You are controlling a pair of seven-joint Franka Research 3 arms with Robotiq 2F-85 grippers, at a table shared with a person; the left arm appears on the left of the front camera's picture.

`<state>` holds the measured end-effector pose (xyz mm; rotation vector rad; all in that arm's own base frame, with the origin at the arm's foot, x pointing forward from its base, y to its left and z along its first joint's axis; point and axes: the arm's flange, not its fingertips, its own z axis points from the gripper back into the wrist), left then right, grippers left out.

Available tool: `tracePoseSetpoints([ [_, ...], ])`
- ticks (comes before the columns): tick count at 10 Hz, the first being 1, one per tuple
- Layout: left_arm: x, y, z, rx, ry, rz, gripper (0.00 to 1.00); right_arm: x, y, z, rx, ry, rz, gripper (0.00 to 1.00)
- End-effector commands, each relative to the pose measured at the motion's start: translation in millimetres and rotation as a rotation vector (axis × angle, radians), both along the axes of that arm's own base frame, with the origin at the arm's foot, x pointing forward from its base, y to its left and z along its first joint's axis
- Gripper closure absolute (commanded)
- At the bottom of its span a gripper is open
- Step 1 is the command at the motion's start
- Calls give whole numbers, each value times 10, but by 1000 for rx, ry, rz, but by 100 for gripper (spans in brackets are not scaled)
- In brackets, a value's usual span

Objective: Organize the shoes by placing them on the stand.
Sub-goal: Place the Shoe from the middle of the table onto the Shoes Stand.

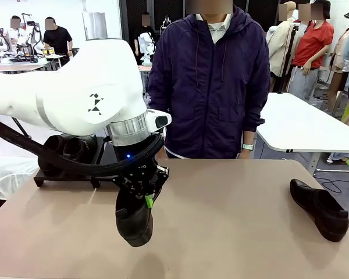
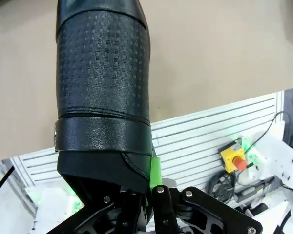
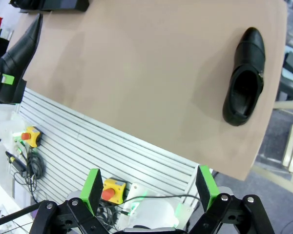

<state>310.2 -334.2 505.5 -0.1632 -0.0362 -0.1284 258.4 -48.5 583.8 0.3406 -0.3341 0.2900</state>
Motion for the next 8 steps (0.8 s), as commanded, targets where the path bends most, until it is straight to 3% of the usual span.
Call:
tracePoseSetpoints([
  [1, 450, 202, 123, 41, -2, 17, 100, 0, -8, 13, 13, -1, 8, 0],
  [3, 1173, 595, 294, 156, -58, -27, 100, 0, -8, 13, 13, -1, 8, 0],
  [5, 1859, 1059, 365, 268, -155, 49, 100, 0, -8, 13, 13, -1, 8, 0],
  [6, 2155, 1204, 318, 251, -193, 5, 100, 0, -8, 13, 13, -1, 8, 0],
  [8, 2599, 1478, 76, 208, -264, 40, 100, 0, -8, 13, 13, -1, 8, 0],
])
